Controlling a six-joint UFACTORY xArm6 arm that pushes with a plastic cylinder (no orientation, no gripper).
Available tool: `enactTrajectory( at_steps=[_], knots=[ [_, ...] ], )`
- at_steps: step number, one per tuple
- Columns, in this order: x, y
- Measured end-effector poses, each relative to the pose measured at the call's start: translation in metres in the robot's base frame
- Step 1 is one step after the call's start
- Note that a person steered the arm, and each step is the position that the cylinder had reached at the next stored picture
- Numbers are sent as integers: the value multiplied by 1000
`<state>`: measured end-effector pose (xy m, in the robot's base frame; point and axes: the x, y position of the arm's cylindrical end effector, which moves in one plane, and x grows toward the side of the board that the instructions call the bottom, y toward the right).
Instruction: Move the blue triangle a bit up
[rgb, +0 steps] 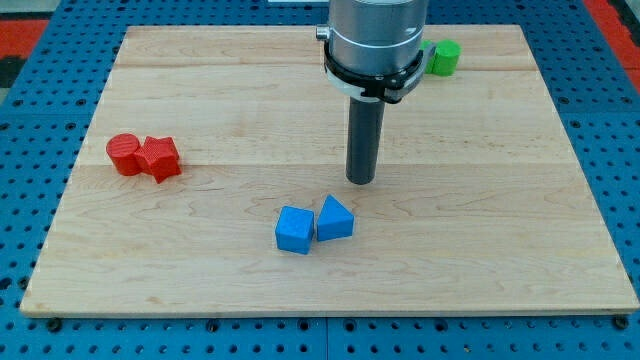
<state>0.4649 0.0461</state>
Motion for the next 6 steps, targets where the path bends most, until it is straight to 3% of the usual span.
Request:
enactTrajectory(
  at_steps=[1,2,3,4,6],
  knots=[
    [7,77],
    [21,81],
    [111,66],
    [112,66],
    [113,-20]
  ],
)
